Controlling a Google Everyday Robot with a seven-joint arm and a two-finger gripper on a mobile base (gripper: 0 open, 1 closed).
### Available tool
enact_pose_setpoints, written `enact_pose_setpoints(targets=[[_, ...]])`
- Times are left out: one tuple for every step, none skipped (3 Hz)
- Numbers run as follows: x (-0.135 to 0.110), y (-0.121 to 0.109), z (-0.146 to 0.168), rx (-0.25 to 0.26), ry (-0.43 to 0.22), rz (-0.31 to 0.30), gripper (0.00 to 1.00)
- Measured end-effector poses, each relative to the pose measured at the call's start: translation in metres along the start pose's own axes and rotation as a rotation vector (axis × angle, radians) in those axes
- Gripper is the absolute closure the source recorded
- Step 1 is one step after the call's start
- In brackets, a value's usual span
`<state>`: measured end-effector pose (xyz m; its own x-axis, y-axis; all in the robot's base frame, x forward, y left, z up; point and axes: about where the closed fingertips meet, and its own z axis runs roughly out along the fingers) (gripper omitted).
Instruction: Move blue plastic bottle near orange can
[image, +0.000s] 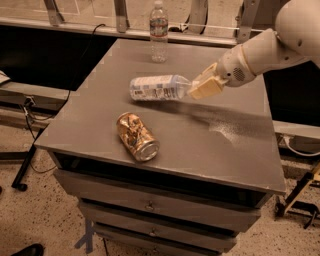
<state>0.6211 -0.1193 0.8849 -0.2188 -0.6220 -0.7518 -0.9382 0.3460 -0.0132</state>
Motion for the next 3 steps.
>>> enact_pose_setpoints(targets=[[0.014,0.015,-0.014,-0.039,0.019,0.025,1.00],[0.025,0.025,-0.017,-0.071,0.039,0.047,0.82],[0.034,0.033,-0.018,-0.095,0.051,0.070,0.58]])
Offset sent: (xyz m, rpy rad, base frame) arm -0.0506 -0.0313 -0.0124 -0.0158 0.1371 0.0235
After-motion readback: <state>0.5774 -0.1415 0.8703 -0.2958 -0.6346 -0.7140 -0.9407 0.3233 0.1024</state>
